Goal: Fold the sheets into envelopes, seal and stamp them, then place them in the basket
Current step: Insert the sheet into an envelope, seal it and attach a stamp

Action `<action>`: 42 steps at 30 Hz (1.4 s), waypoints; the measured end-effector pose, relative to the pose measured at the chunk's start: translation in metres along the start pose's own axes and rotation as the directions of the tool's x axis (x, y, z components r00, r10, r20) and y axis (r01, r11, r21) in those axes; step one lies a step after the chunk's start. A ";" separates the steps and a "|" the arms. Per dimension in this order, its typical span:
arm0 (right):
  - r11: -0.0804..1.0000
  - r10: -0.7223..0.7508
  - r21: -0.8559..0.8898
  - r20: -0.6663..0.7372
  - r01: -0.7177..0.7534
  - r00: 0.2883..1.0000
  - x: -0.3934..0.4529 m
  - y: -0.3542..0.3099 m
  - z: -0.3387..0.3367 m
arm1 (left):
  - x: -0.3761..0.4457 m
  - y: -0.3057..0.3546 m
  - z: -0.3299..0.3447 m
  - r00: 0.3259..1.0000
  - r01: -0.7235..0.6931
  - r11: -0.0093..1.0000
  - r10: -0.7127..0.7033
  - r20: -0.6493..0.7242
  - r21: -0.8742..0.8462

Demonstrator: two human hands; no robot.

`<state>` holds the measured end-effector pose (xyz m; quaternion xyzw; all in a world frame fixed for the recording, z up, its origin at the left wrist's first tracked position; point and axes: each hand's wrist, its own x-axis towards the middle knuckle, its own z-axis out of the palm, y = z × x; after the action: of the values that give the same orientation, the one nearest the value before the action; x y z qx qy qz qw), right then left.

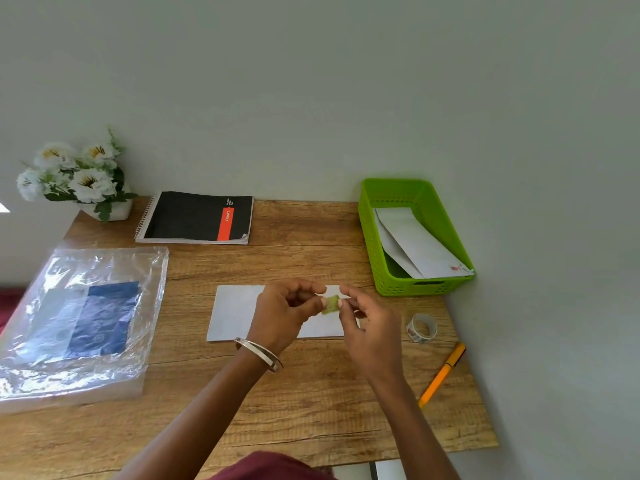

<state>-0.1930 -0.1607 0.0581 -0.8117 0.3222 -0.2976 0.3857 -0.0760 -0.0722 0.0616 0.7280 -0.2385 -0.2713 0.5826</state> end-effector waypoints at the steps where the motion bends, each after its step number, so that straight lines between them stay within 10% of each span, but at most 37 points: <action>1: 0.995 0.082 0.048 0.021 -0.083 0.996 0.002 0.002 0.000 | 0.003 -0.003 0.001 1.000 -0.018 0.999 0.018 0.002 0.028; 8: 0.949 0.289 0.104 0.086 -0.297 0.953 0.027 0.039 0.018 | 0.035 -0.028 0.023 0.998 -0.065 0.980 0.062 0.022 0.187; 24: 0.988 0.080 -0.128 -0.084 -0.090 0.993 0.043 0.090 0.042 | 0.061 -0.069 0.054 0.988 -0.092 0.905 0.134 -0.075 0.415; 42: 0.947 0.320 0.004 -0.127 -0.323 0.939 0.053 0.078 0.046 | 0.065 -0.075 0.054 0.975 -0.121 0.915 0.183 -0.128 0.384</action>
<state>-0.1494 -0.2193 -0.0178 -0.7310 0.4765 -0.2784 0.4013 -0.0618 -0.1389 -0.0291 0.8244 -0.2938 -0.1147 0.4700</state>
